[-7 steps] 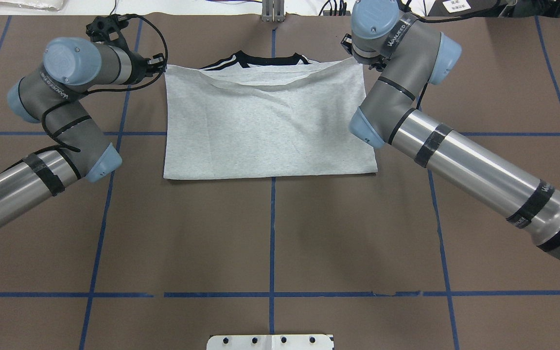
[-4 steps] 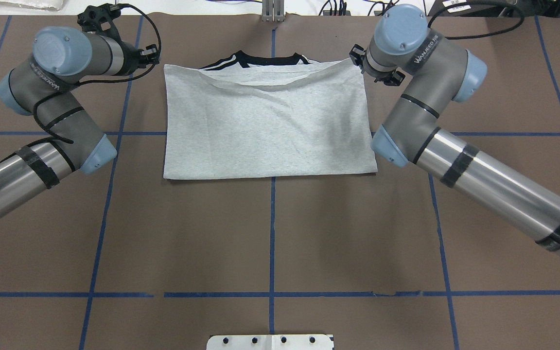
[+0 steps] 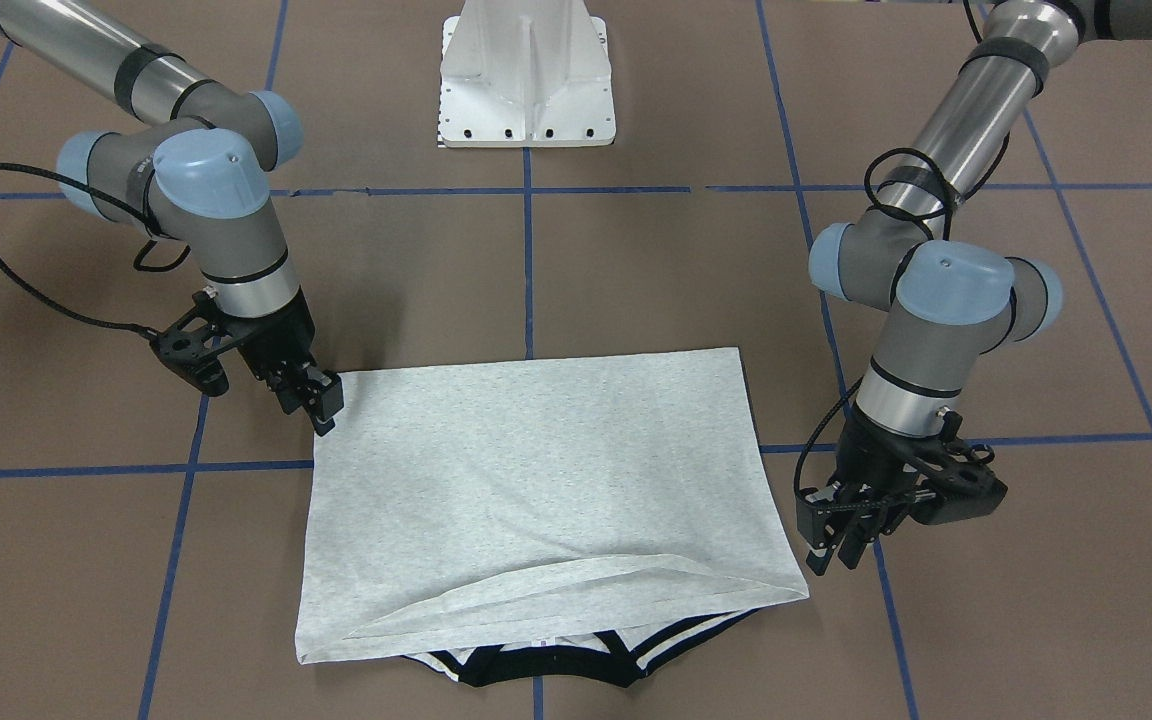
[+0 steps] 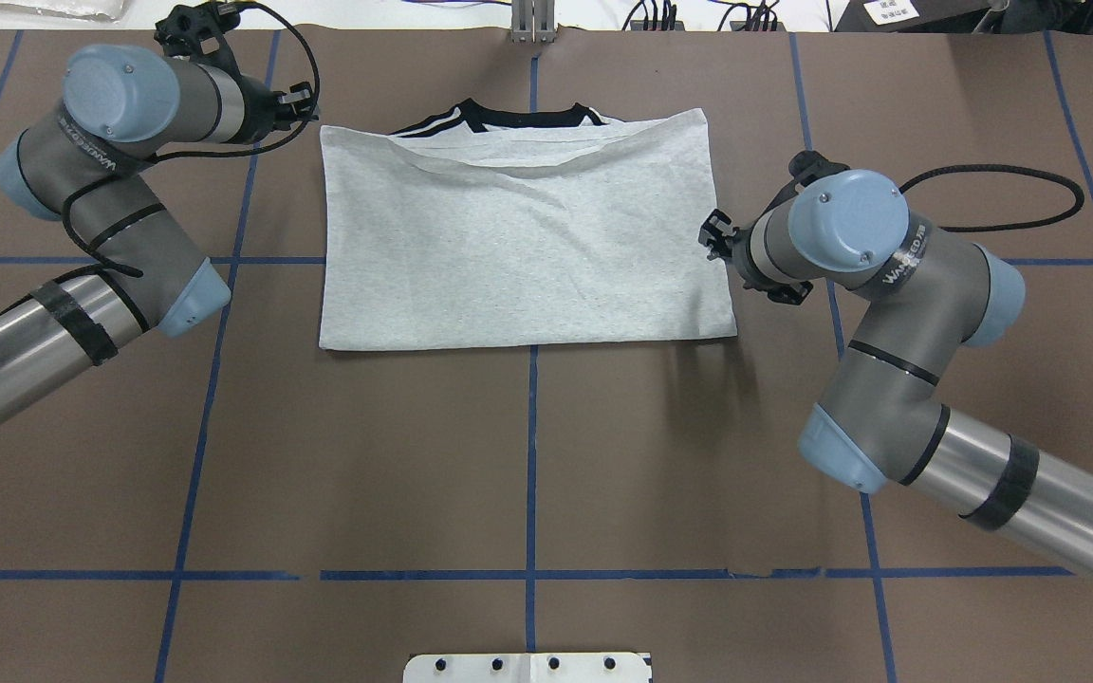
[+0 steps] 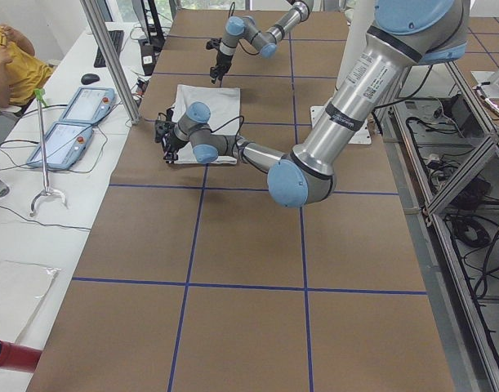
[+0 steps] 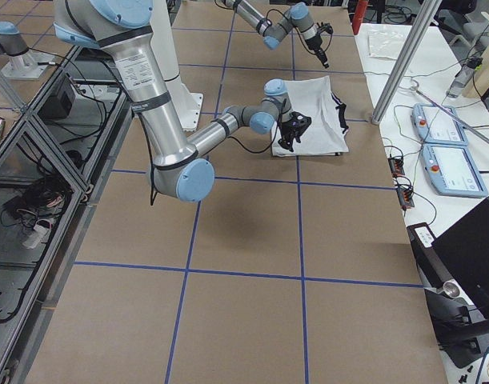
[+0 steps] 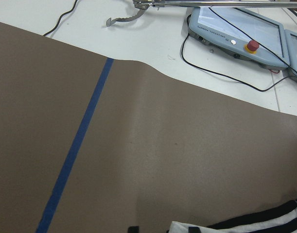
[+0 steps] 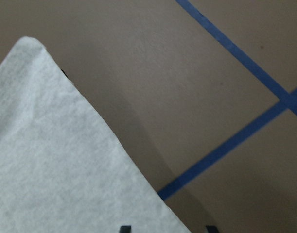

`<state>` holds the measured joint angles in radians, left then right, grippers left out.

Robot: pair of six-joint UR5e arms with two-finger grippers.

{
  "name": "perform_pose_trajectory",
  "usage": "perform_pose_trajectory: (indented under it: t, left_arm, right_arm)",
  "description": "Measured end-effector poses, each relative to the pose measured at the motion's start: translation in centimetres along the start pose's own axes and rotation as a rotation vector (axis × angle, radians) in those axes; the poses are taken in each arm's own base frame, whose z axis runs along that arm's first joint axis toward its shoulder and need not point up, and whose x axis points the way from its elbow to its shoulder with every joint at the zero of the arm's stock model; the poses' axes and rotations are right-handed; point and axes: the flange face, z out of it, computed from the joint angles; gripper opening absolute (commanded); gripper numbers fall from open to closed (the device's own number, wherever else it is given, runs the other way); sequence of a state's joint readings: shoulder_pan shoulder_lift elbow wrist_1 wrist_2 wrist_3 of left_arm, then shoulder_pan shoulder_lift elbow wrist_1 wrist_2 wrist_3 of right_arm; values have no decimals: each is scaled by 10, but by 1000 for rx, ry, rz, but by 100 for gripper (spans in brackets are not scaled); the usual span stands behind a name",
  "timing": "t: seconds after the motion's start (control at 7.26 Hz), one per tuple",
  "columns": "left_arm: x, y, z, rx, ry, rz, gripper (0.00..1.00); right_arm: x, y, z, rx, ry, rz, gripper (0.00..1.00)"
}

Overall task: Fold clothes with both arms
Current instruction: 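Release the hem near the collar and raise both grippers away, then grasp the folded shirt's corner nearest the right gripper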

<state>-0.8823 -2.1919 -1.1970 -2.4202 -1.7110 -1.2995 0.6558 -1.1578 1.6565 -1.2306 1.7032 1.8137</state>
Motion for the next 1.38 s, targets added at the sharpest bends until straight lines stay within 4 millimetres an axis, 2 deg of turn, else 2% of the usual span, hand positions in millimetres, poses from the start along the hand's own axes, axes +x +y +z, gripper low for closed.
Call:
perform_pose_trajectory:
  t: [0.28, 0.83, 0.96, 1.1, 1.38]
  left_arm:
    - [2, -1, -2, 0, 5, 1, 47]
    - [0, 0, -3, 0, 5, 2, 47]
    - [0, 0, -3, 0, 5, 2, 47]
    - [-1, 0, -3, 0, 4, 2, 47]
    - [-2, 1, -2, -1, 2, 2, 47]
  right_arm:
    - [14, 27, 4, -23, 13, 36, 65]
    - [26, 32, 15, -20, 45, 41, 61]
    - [28, 33, 18, -20, 51, 40, 50]
    - [29, 34, 20, -21, 56, 42, 0]
    - [28, 38, 21, -24, 58, 92, 0]
